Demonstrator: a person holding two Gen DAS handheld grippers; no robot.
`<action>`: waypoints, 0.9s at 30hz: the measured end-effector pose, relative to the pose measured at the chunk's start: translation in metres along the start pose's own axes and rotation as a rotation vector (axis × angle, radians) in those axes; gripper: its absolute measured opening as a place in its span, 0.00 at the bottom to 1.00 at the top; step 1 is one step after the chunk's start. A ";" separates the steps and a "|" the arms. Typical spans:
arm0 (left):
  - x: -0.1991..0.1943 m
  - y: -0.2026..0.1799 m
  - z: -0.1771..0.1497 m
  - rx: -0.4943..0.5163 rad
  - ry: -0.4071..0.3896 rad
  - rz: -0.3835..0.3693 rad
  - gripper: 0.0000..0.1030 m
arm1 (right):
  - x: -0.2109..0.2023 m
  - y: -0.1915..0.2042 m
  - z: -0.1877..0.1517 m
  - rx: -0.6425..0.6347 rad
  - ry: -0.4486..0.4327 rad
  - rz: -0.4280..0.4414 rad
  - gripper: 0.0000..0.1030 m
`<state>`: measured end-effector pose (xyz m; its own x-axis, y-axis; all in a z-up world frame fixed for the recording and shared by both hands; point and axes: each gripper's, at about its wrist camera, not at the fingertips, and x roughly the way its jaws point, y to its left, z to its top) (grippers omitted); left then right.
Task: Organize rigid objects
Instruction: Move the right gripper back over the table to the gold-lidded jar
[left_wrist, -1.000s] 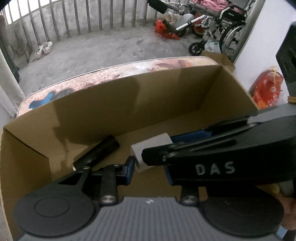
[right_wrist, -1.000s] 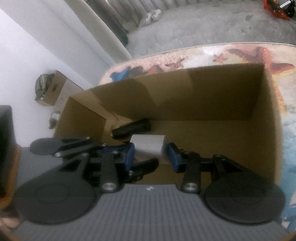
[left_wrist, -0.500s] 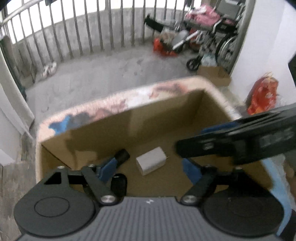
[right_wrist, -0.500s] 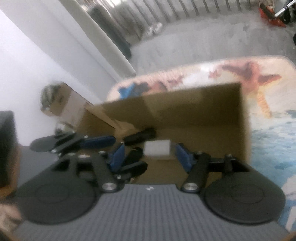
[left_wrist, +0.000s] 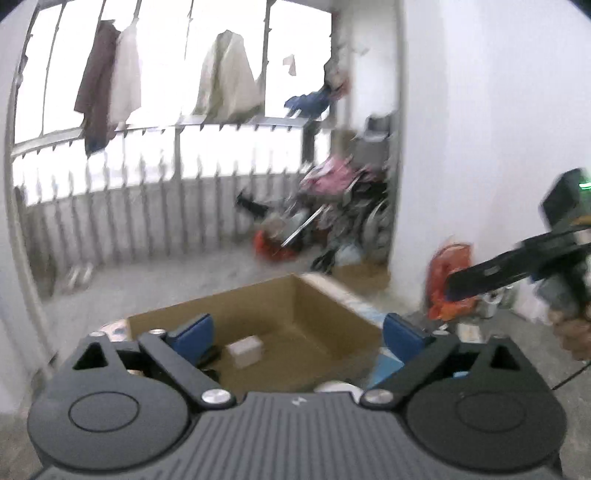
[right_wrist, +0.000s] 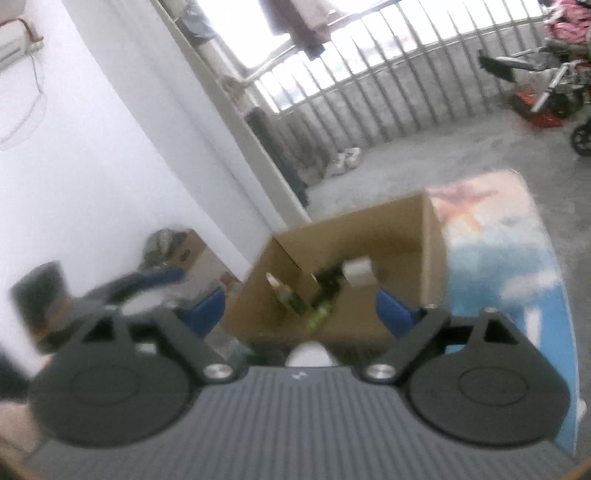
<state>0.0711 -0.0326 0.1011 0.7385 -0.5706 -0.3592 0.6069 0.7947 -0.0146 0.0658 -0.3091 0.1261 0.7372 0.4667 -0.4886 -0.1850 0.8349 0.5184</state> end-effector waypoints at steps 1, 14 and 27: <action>-0.002 -0.014 -0.014 0.018 0.010 -0.011 0.98 | -0.006 -0.002 -0.018 -0.001 -0.006 -0.038 0.88; 0.094 -0.117 -0.105 0.193 0.290 -0.080 0.88 | 0.038 -0.046 -0.130 0.156 0.029 -0.196 0.86; 0.151 -0.115 -0.130 0.165 0.397 -0.046 0.51 | 0.071 -0.063 -0.143 0.202 0.120 -0.168 0.50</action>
<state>0.0752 -0.1831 -0.0725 0.5587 -0.4554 -0.6932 0.6992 0.7081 0.0984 0.0371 -0.2870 -0.0412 0.6624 0.3683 -0.6524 0.0751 0.8338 0.5470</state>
